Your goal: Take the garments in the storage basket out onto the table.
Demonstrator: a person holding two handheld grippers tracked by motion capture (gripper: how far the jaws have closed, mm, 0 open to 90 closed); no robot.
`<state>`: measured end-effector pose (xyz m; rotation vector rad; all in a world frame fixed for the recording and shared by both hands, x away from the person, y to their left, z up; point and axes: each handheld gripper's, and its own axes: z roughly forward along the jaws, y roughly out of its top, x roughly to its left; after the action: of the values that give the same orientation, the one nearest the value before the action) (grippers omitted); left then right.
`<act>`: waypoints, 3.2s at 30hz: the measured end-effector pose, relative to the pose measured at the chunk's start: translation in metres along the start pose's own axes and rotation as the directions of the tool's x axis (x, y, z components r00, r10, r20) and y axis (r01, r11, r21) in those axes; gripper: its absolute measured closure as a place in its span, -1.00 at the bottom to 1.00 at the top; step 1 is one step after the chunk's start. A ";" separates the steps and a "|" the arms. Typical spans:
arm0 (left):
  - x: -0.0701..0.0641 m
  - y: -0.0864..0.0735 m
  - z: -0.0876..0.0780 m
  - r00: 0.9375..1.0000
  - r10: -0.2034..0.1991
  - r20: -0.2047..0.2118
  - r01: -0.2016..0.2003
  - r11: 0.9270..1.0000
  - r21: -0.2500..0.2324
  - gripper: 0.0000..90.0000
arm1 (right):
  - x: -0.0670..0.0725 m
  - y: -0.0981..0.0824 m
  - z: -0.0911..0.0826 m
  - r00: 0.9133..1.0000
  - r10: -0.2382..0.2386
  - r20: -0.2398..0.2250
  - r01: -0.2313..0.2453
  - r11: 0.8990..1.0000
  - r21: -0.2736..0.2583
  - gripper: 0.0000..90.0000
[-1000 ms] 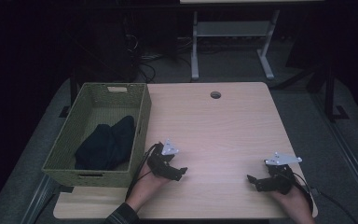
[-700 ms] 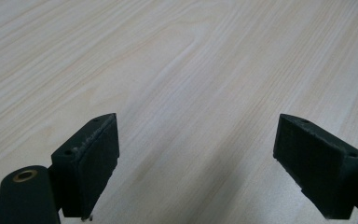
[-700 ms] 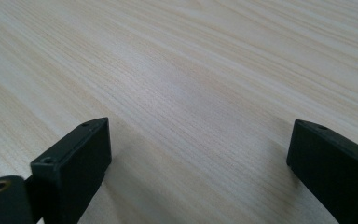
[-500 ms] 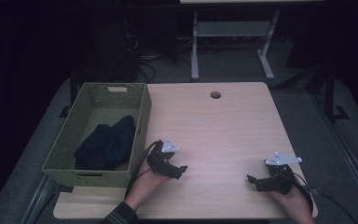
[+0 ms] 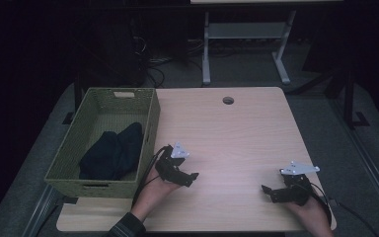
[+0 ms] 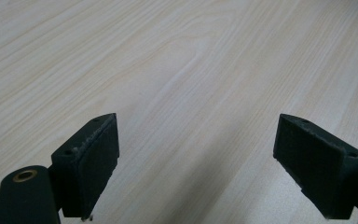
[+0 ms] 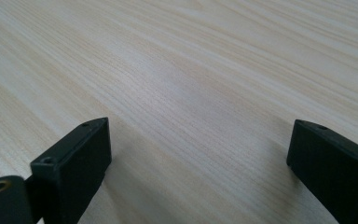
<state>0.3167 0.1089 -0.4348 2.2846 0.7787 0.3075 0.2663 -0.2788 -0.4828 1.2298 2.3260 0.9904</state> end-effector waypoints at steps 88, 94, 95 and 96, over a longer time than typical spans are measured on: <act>0.030 0.054 -0.051 0.994 -0.002 0.108 -0.001 1.000 0.026 -0.68 | 0.000 0.000 0.000 1.000 0.001 0.000 -0.001 1.000 0.000 -0.87; 0.036 0.058 -0.057 0.994 -0.004 0.110 0.000 0.999 0.033 -0.68 | 0.000 0.000 0.000 1.000 -0.001 0.002 0.001 1.000 -0.002 -0.87; 0.036 0.058 -0.058 0.994 -0.004 0.106 0.001 0.999 0.034 -0.68 | 0.000 0.000 0.000 1.000 -0.002 0.001 0.002 1.000 -0.001 -0.87; 0.036 0.058 -0.059 0.995 -0.003 0.103 -0.001 0.999 0.038 -0.68 | 0.000 0.000 0.000 1.000 -0.003 0.001 0.003 1.000 -0.002 -0.87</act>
<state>0.3470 0.1293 -0.3516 2.3161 0.7387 0.1745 0.2665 -0.2789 -0.4829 1.2262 2.3247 0.9902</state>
